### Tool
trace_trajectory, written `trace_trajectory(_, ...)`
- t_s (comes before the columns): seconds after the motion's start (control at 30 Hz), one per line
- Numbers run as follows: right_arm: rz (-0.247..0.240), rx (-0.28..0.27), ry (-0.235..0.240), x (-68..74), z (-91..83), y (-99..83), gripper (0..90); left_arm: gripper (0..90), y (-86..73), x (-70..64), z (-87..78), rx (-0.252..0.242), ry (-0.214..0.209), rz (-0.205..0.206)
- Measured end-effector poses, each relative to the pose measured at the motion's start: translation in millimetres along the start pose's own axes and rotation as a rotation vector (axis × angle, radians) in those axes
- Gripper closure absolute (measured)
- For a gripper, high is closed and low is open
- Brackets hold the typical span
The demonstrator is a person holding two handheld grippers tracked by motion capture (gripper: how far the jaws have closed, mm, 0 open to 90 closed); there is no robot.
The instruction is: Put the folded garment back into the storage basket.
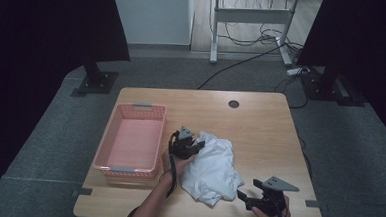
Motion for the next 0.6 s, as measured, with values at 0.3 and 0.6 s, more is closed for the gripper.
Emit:
trace_trajectory(0.3, -0.024, 0.041, 0.017, 10.7, 10.7, 1.4, 12.7, 76.7, -0.7, 0.3, 0.2, 0.001, -0.006, -0.008)
trace_trajectory(0.6, -0.055, 0.090, 0.031, 20.7, 25.8, 4.7, 10.0, 76.7, -1.6, 0.2, 0.3, 0.002, -0.007, -0.013)
Point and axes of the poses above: each handheld gripper's, and its own axes: z roughly forward along the jaws, y roughly out of its top, x roughly to its left, the point moved 6 cm from there along z, roughly forward along the jaws, and after that the axes turned 2 degrees about -x, right-handed, at the moved point
